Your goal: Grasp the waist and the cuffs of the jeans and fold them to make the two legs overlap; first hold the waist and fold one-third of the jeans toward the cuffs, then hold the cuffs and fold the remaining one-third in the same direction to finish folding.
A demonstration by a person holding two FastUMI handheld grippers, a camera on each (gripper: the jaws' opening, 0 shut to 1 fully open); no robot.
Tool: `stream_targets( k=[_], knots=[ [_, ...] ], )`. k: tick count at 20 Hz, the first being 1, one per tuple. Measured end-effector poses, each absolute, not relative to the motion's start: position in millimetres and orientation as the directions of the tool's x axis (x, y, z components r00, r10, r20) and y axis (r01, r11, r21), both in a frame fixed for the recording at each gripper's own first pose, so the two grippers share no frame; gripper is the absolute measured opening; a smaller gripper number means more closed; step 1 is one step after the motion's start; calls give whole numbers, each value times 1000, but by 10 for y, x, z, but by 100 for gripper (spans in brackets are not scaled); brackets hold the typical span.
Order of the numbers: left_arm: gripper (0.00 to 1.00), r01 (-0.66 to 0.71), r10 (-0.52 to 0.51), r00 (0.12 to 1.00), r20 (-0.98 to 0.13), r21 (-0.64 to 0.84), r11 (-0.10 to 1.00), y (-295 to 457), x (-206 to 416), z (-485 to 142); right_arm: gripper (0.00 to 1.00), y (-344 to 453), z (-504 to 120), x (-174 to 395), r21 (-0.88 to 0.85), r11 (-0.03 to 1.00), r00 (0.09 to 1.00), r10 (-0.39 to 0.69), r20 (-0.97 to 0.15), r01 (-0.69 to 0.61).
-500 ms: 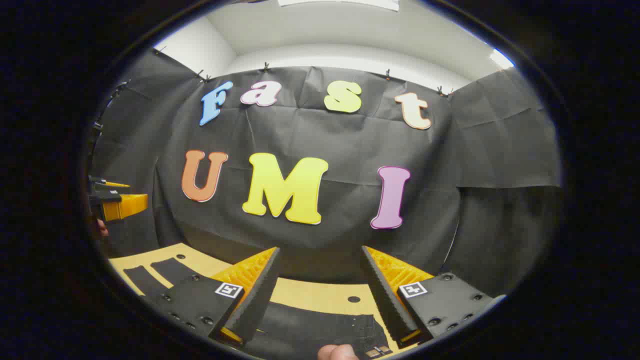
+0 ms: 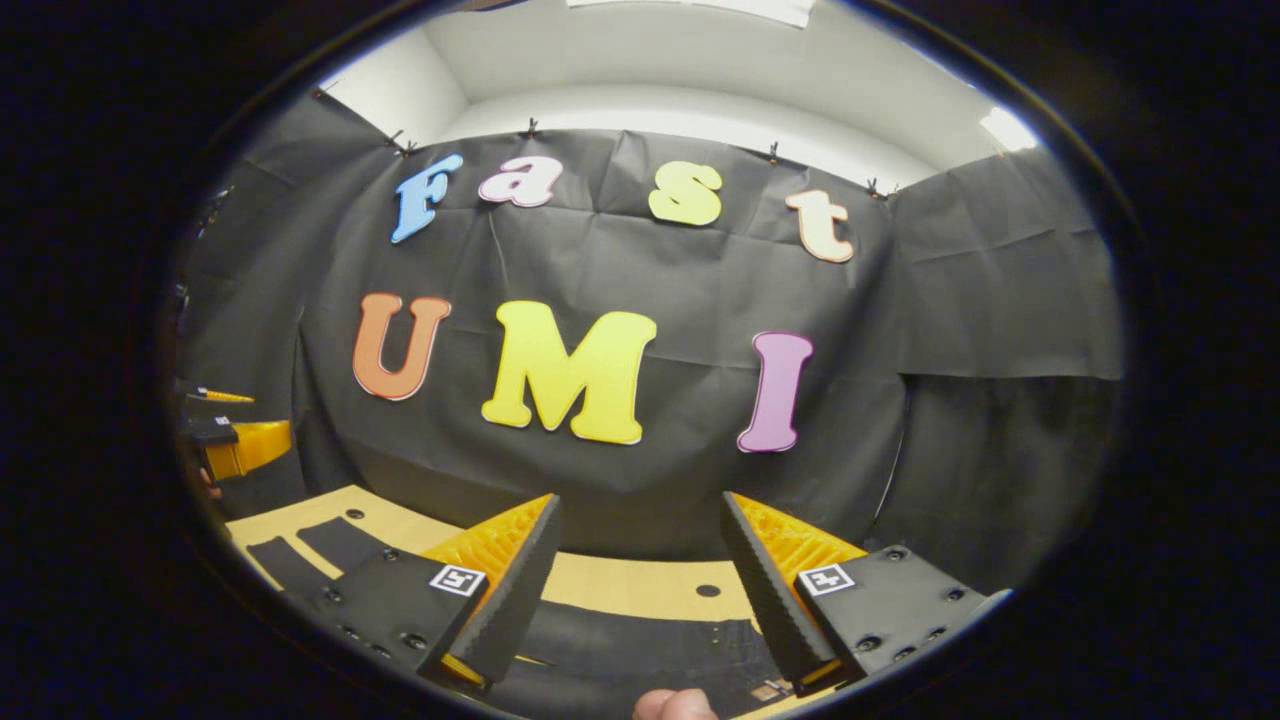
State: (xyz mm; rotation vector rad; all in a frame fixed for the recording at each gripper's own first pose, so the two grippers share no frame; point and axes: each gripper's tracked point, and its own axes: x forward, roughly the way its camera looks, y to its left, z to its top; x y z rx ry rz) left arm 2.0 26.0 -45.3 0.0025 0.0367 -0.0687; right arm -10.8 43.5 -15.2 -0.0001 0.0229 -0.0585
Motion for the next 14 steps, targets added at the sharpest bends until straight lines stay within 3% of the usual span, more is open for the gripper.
stream_targets(
  k=[7, 10, 14],
  knots=[
    [100, 52, -55, 994, -98, -28, 998, 496, 62, -751, 97, 418, -497, -49, -10, 998, 994, -57, -88, 57],
    [100, 29, -37, 989, -141, -53, 998, 670, 69, -959, 96, 161, -808, 54, -25, 997, 981, -74, -178, 70],
    [100, -61, 26, 951, -308, -105, 993, 1202, -38, -1675, 97, -363, -1307, -25, 5, 995, 941, -92, -325, 99]
  ],
)
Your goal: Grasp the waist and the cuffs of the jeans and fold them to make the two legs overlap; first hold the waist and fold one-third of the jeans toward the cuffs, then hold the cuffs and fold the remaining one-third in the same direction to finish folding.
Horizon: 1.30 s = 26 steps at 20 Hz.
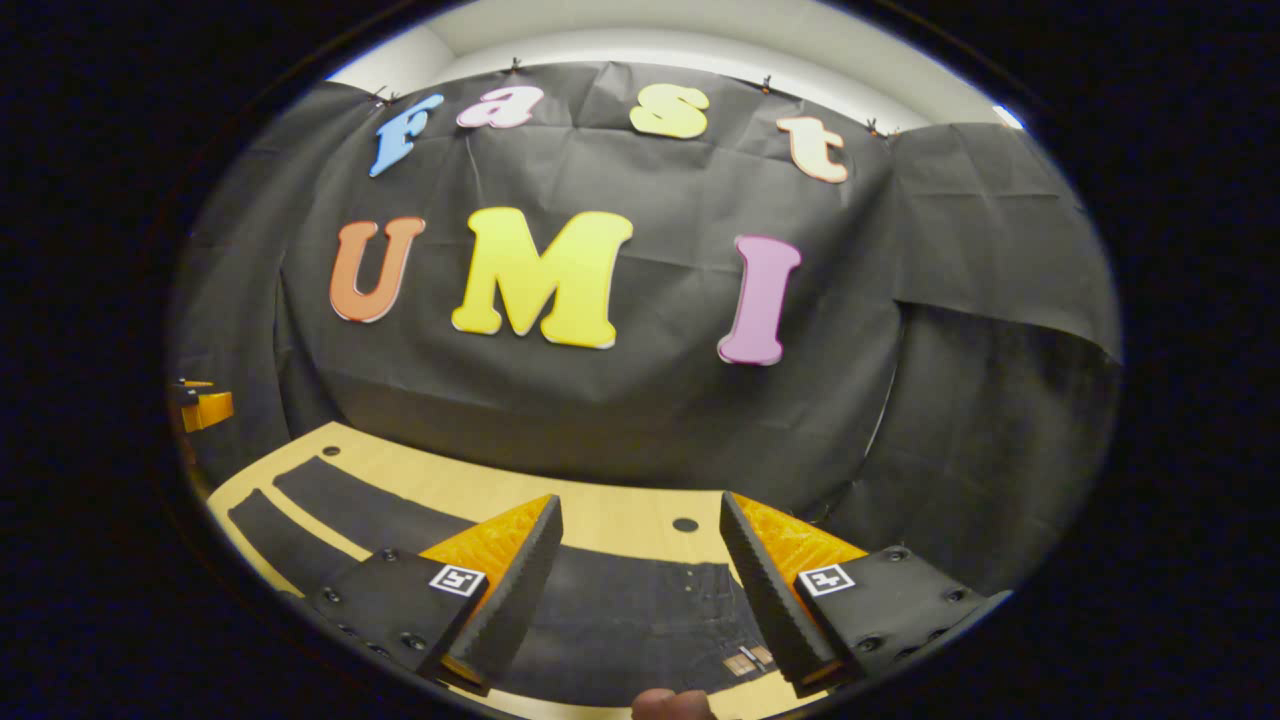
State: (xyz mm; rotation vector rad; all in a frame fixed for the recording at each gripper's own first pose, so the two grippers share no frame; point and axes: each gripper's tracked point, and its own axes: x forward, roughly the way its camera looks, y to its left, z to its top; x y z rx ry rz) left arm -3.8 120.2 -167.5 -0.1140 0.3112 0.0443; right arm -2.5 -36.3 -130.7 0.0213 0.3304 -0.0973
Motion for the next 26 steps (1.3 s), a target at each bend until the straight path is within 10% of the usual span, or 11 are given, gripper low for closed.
stream_targets(
  k=[10, 26],
  knots=[
    [99, -567, -6, 655, -756, -497, 657, 1935, -1291, -3504, 98, -1025, -3230, -872, 490, 706, 650, 56, -757, 510],
    [98, -709, -90, 683, -725, -687, 158, 2325, -620, -3725, 92, -1274, -4173, -874, 559, 326, 541, 153, -827, 763]
  ],
)
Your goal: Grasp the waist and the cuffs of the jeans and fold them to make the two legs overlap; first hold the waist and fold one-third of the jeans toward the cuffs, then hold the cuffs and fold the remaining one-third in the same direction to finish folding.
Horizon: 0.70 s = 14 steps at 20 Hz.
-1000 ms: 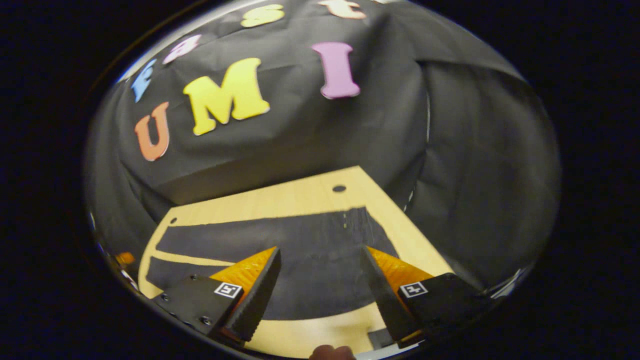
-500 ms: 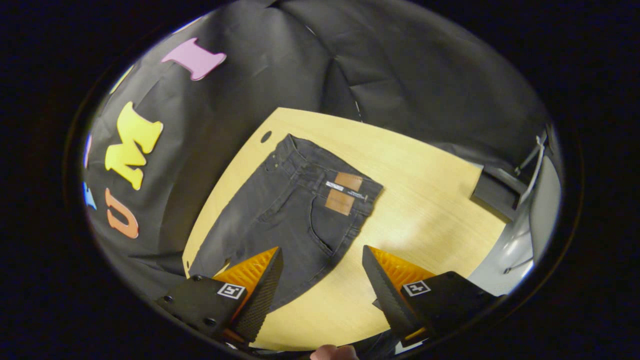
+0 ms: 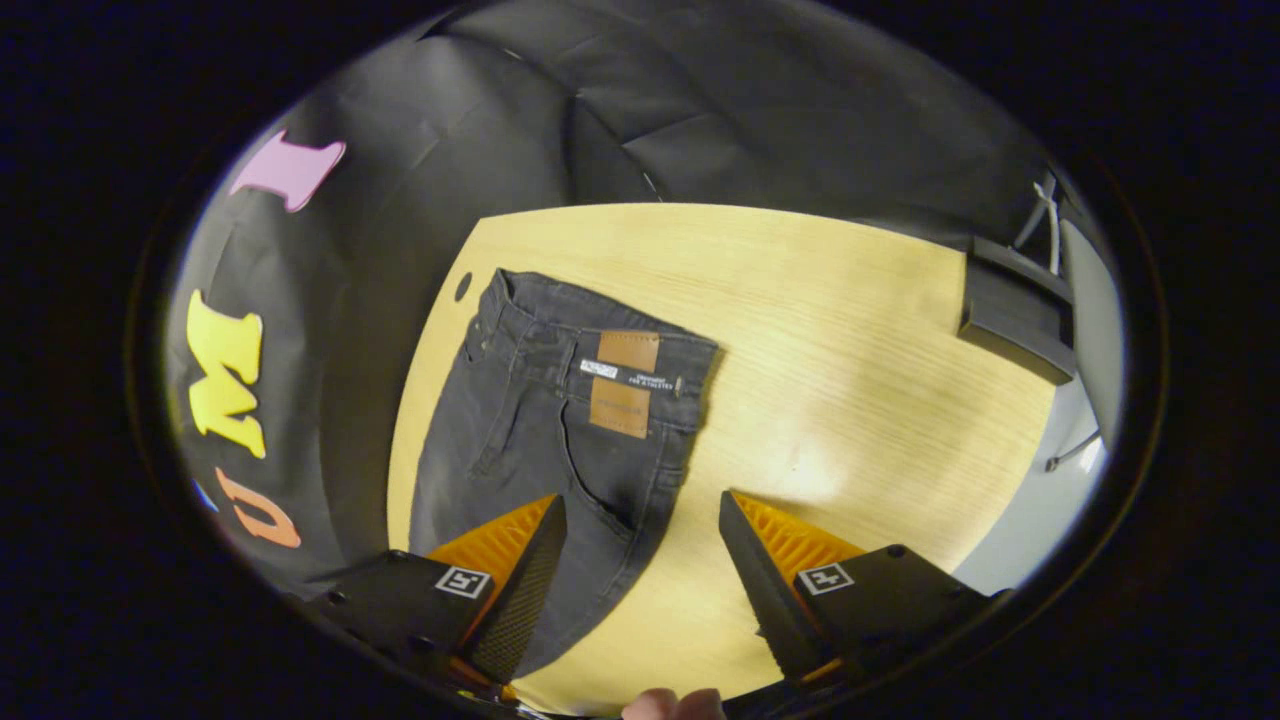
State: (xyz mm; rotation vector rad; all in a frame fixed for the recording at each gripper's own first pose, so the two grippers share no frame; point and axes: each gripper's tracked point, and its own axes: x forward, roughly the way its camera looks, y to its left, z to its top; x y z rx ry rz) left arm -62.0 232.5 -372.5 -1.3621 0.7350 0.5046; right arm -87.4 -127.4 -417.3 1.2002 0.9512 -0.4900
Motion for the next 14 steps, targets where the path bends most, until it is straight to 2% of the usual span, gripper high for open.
stream_targets(
  k=[2, 3, 5, 6, 7, 8, 9, 10, 11, 12, 13, 14],
  knots=[
    [100, -687, -90, 710, -698, -715, 129, 2327, -540, -3706, 95, -1301, -4186, -779, 567, 305, 551, 146, -821, 765],
    [98, -679, -91, 718, -690, -723, 124, 2319, -511, -3709, 92, -1313, -4190, -734, 571, 297, 556, 142, -819, 765],
    [97, -677, -96, 718, -689, -724, 134, 2294, -470, -3725, 95, -1328, -4189, -632, 576, 274, 563, 133, -816, 770],
    [94, -679, -99, 714, -693, -720, 141, 2281, -433, -3735, 95, -1333, -4200, -583, 574, 266, 562, 127, -817, 774],
    [81, -679, -101, 713, -693, -720, 145, 2278, -363, -3752, 95, -1328, -4216, -554, 571, 264, 559, 127, -819, 777],
    [88, -681, -105, 710, -696, -717, 147, 2259, -319, -3778, 95, -1321, -4222, -510, 572, 268, 559, 130, -819, 775],
    [86, -687, -108, 704, -702, -712, 147, 2256, -280, -3813, 95, -1299, -4223, -470, 575, 273, 562, 132, -816, 771],
    [78, -685, -109, 706, -699, -714, 146, 2247, -240, -3798, 92, -1281, -4225, -445, 568, 281, 555, 133, -821, 773],
    [82, -681, -112, 709, -697, -717, 148, 2238, -193, -3801, 92, -1256, -4239, -405, 564, 292, 551, 133, -824, 773],
    [69, -686, -116, 701, -703, -710, 157, 2236, -173, -3818, 98, -1239, -4251, -364, 555, 304, 543, 130, -829, 774],
    [79, -695, -118, 690, -714, -699, 167, 2215, -169, -3859, 92, -1238, -4291, -356, 529, 327, 522, 118, -845, 783],
    [65, -701, -120, 682, -721, -692, 173, 2200, -151, -3895, 92, -1246, -4337, -371, 487, 355, 485, 101, -869, 798]
  ],
)
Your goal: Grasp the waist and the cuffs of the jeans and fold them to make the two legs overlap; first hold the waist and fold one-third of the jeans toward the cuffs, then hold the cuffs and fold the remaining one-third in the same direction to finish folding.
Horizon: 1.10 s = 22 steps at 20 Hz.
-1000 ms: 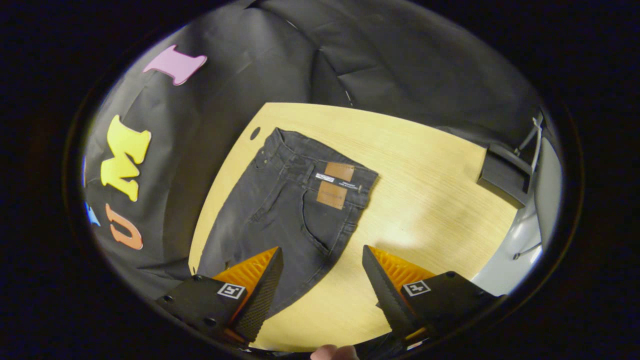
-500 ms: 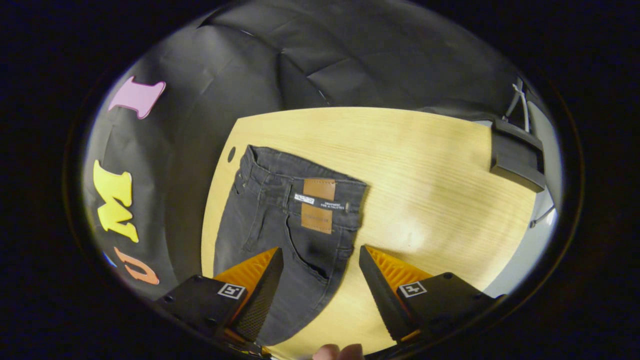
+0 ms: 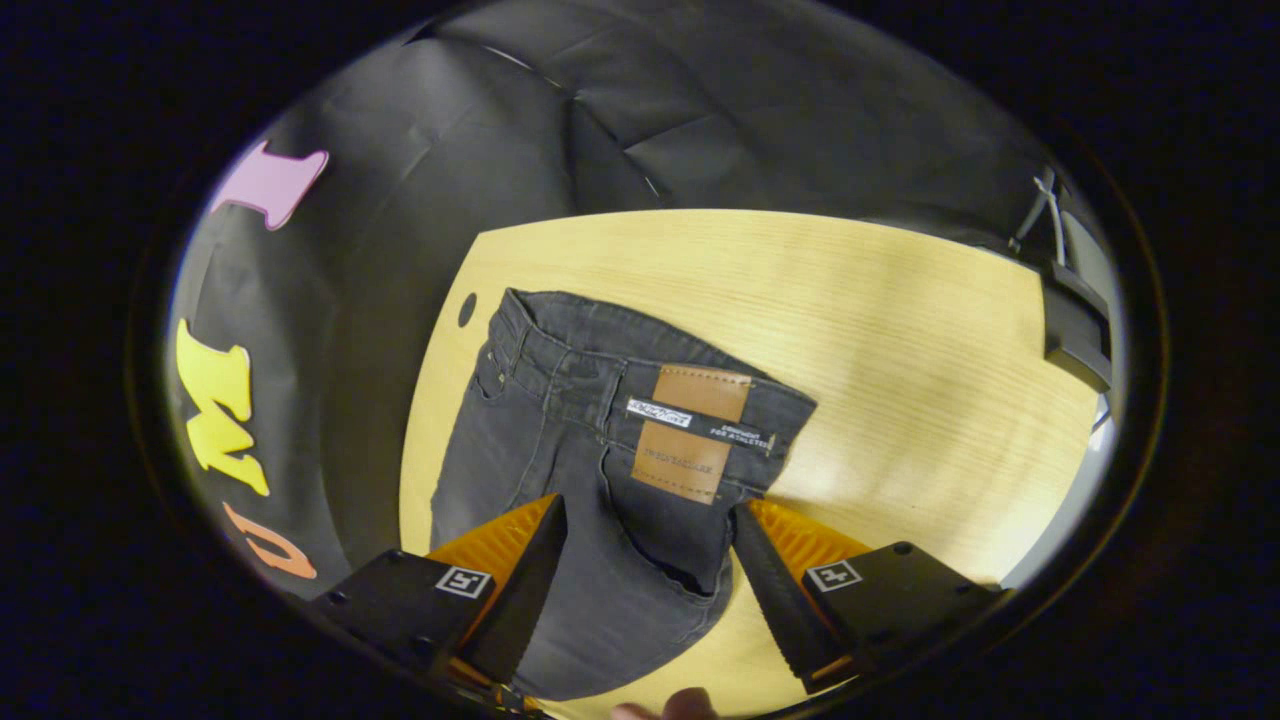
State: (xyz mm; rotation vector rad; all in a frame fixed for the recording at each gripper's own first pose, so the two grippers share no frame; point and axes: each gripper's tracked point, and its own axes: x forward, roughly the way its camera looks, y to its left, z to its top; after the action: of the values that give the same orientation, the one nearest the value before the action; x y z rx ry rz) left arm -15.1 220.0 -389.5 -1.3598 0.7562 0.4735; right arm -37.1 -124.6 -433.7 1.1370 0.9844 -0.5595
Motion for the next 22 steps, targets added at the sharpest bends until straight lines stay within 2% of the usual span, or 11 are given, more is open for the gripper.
stream_targets(
  k=[3, 5, 7, 8, 9, 14, 16, 18, 19, 20, 22],
  knots=[
    [19, -727, -108, 656, -747, -663, 179, 2205, -139, -3953, 60, -1302, -4470, -483, 372, 444, 392, 50, -919, 815],
    [9, -722, -107, 662, -742, -669, 173, 2202, -142, -3925, 35, -1313, -4505, -454, 366, 423, 379, 55, -924, 829],
    [6, -734, -98, 655, -750, -661, 154, 2235, -206, -3901, 11, -1303, -4484, -433, 383, 381, 381, 84, -921, 841],
    [5, -740, -95, 652, -752, -659, 135, 2245, -236, -3845, 10, -1293, -4441, -443, 390, 371, 384, 94, -919, 843],
    [4, -745, -96, 650, -754, -657, 117, 2254, -282, -3770, 0, -1297, -4419, -439, 397, 365, 388, 102, -916, 842],
    [4, -740, -112, 659, -744, -668, 80, 2235, -385, -3251, 1, -1219, -3853, -290, 510, 334, 475, 185, -860, 793],
    [4, -737, -111, 660, -743, -669, 94, 2234, -322, -3063, 0, -1203, -3561, -169, 552, 354, 512, 209, -833, 755],
    [4, -737, -131, 656, -744, -668, 104, 2237, -202, -2915, 0, -1184, -3332, 34, 579, 391, 535, 225, -814, 716],
    [0, -738, -139, 652, -746, -666, 113, 2265, -109, -2851, 1, -1183, -3228, 135, 589, 407, 543, 234, -806, 698],
    [4, -739, -148, 645, -750, -661, 128, 2285, 14, -2801, 0, -1190, -3133, 278, 600, 416, 552, 244, -798, 683],
    [4, -727, -171, 640, -749, -662, 183, 2308, 338, -2726, 1, -1204, -3030, 605, 618, 437, 563, 265, -783, 653]
  ],
)
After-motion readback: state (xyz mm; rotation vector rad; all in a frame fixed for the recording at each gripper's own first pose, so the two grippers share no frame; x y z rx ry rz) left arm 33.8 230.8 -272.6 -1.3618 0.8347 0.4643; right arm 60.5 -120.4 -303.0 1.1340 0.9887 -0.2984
